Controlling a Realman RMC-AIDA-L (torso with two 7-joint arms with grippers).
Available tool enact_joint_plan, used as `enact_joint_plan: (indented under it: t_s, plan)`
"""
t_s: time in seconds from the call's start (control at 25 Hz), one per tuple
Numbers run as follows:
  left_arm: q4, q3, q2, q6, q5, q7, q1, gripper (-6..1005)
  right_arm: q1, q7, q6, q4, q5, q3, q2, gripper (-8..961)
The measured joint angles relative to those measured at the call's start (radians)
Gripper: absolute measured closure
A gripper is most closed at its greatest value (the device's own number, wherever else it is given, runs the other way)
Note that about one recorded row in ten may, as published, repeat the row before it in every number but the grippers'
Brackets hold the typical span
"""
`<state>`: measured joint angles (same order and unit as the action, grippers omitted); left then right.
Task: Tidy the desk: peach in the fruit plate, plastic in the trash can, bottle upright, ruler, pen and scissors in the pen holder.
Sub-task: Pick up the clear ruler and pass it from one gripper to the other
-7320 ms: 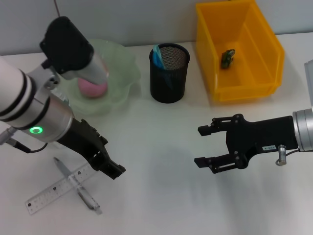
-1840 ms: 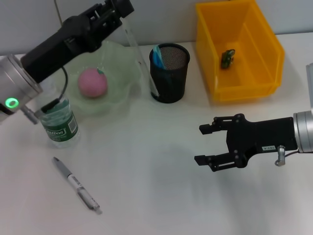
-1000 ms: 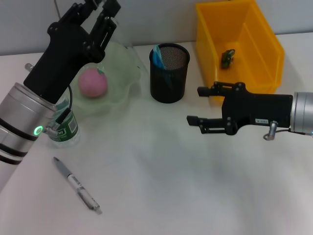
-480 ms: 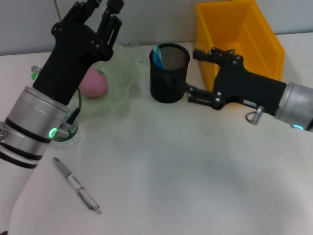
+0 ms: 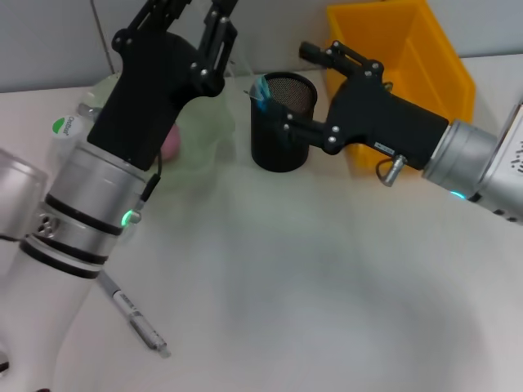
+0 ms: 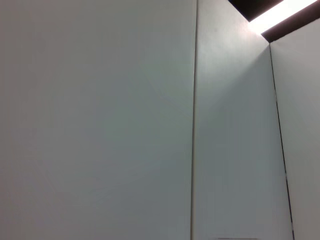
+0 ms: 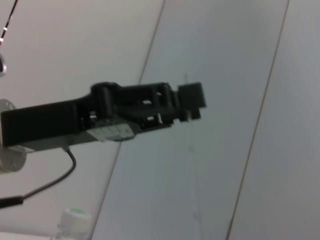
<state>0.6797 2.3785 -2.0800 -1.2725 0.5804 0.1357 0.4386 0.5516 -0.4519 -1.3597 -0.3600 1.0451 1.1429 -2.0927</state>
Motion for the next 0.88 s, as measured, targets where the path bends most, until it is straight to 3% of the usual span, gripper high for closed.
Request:
enact_joint_plan:
  t_s: [0.44, 0.88]
  plan:
    - [0.008, 0.013, 0.000, 0.034, 0.033, -0.033, 0.024, 601, 0.086, 0.115, -0.006, 0.079, -0.269, 0.215, 0.000, 166]
    - [0.019, 0.022, 0.000, 0.027, 0.048, -0.047, 0.022, 601, 0.119, 0.117, 0.006, 0.084, -0.305, 0.246, 0.000, 166]
